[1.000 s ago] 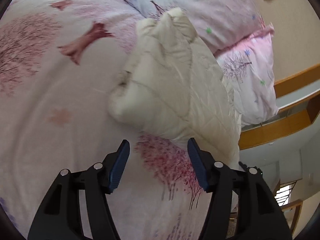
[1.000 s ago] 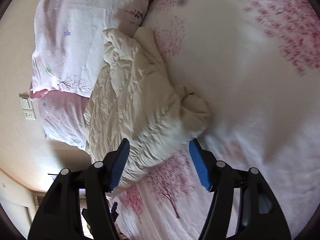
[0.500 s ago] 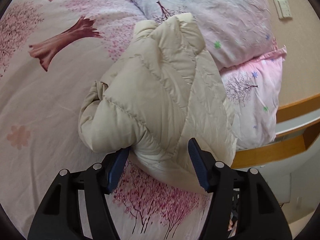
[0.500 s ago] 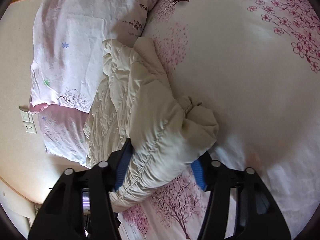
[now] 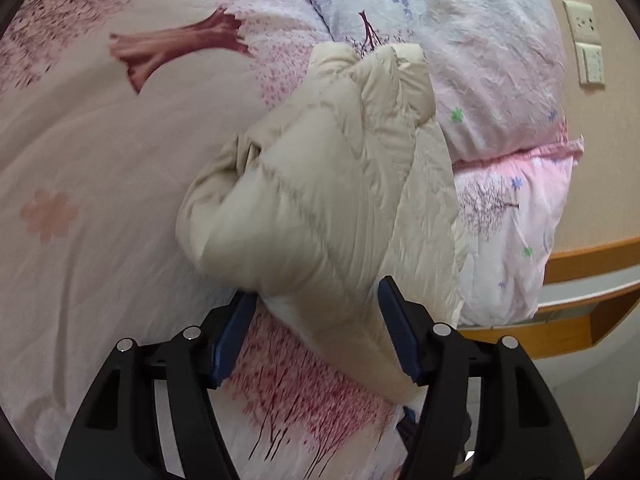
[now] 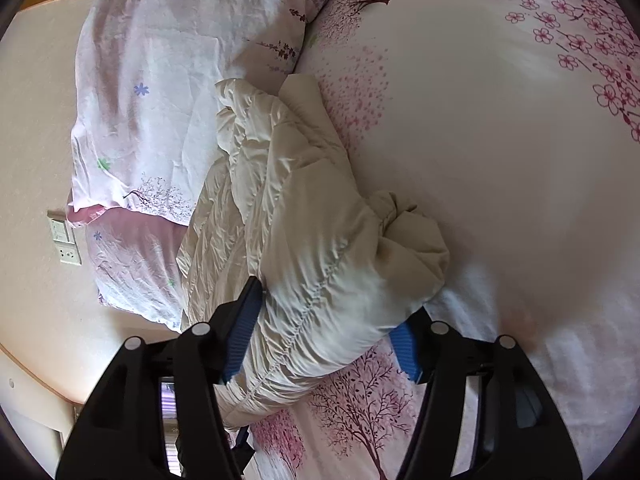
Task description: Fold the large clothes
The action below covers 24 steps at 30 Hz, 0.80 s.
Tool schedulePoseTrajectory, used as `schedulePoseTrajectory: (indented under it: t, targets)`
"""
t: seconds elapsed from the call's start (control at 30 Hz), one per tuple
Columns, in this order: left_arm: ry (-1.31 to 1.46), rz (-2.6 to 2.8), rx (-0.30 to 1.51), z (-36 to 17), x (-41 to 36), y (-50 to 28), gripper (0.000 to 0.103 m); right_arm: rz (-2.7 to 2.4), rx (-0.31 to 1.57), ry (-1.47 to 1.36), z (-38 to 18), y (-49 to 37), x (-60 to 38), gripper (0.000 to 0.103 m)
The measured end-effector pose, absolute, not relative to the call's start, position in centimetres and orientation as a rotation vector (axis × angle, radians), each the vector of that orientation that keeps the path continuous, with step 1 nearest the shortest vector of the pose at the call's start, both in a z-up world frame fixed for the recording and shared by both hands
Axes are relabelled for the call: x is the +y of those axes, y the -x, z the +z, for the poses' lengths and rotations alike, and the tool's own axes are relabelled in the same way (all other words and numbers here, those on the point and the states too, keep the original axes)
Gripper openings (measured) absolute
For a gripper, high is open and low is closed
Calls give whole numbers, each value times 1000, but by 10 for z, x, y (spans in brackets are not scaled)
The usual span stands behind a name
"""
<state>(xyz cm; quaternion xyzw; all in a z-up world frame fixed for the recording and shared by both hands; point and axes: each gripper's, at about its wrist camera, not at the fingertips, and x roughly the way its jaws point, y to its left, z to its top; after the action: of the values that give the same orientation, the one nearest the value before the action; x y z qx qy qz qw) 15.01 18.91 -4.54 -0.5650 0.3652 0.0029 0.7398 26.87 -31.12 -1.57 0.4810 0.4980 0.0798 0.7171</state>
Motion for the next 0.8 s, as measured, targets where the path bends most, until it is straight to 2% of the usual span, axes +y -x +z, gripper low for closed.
schedulePoseTrajectory:
  t: [0.07,0.13,0.2,0.23,0.3,0.37,0.47,0.8]
  targets:
    - [1252,17,785,-45,192,-155,63,173,1099,-1062,-15,-269,-311,60]
    - [1251,23,766,-45,192,-161,62,167,1096,-1046,-16,-269,-309,46]
    - [1235,24,756,-48,193,-165,43,186,1090,-1053,-20,-270,-306,26]
    - [1232,19,753,-50,194,-167,31,199,1088,-1058,-21,-270,-305,23]
    - [1242,-3,737,-53,198,-166,22,216,1075,-1046,-17,-269,-302,18]
    - [1223,-9,722,-47,201,-161,17,242,1063,-1025,-9,-267,-298,16]
    - [1188,-12,686,-34,207,-147,14,293,1053,-1012,3,-263,-291,16]
    - [1149,93,590,-13,248,-60,13,490,1116,-898,21,-232,-240,16]
